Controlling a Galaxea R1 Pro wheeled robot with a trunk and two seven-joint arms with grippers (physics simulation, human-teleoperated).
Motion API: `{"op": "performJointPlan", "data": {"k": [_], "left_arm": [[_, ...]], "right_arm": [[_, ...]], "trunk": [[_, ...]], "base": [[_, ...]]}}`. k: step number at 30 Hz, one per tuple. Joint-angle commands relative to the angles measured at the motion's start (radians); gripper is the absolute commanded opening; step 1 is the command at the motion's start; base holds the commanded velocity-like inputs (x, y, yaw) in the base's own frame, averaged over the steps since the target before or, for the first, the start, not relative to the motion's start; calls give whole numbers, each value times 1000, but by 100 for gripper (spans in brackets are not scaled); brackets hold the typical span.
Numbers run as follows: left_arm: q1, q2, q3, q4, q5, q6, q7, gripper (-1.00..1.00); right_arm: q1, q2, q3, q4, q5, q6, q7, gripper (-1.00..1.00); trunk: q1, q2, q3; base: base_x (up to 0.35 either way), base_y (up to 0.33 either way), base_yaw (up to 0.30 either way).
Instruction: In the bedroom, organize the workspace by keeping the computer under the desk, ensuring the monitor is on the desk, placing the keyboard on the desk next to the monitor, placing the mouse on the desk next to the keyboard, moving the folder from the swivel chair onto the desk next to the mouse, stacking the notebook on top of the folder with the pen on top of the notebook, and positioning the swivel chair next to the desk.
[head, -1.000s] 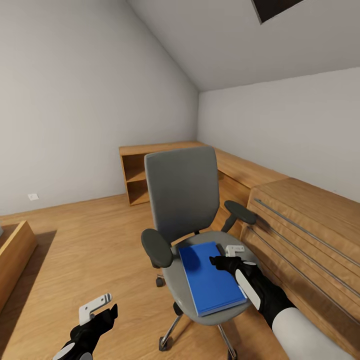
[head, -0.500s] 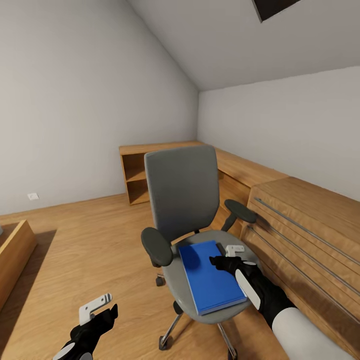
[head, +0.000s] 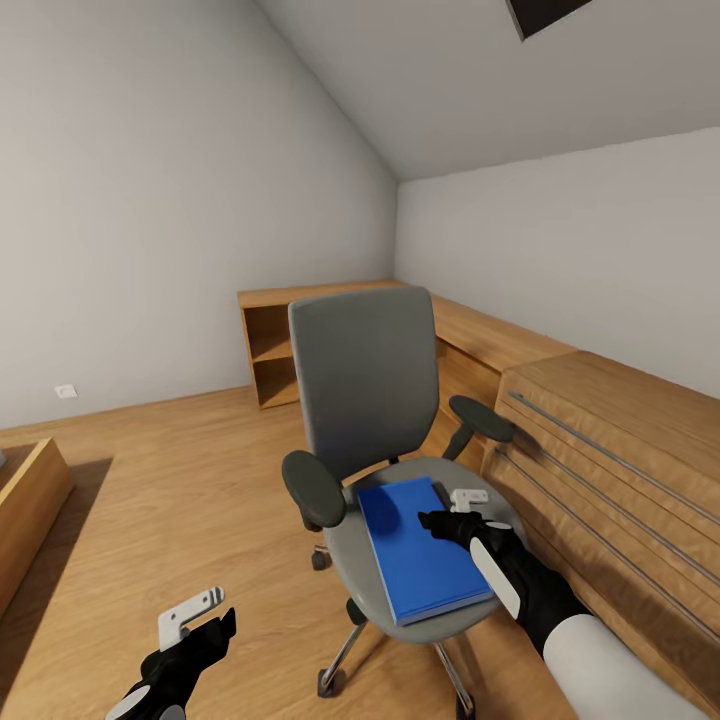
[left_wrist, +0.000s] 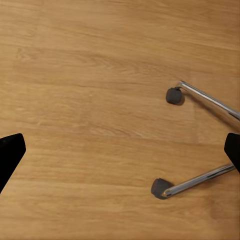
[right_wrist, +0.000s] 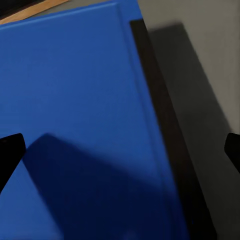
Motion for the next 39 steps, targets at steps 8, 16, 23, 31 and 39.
{"op": "performJointPlan", "data": {"k": [8,16,23,31,39], "left_arm": [[0,-1,0,-2,10,3,7,100],[-1,-1,-1,-2,10,3,7,100],[-1,-1,-1,-2,10,3,7,100],[0,-1,-1,2,8,2,6,100],[-1,-1,-1,3,7,3,6,100]], "right_arm": [[0,-1,6,7,-12,3,-4,100],[0,-1,6,7,-12,3,-4,100],[0,-1,6,7,-13,3,-5,100],[0,-1,6,7,-13,3,-5,100],[0,-1,6,7,-12,3,-5,100]], "trunk": [[0,0,-1],[8,-14,-7],[8,-14,-7],[8,-14,-7],[8,-14,-7]], "base": [[0,0,0],[0,0,0],[0,0,0],[0,0,0],[-159,0,0]]}}
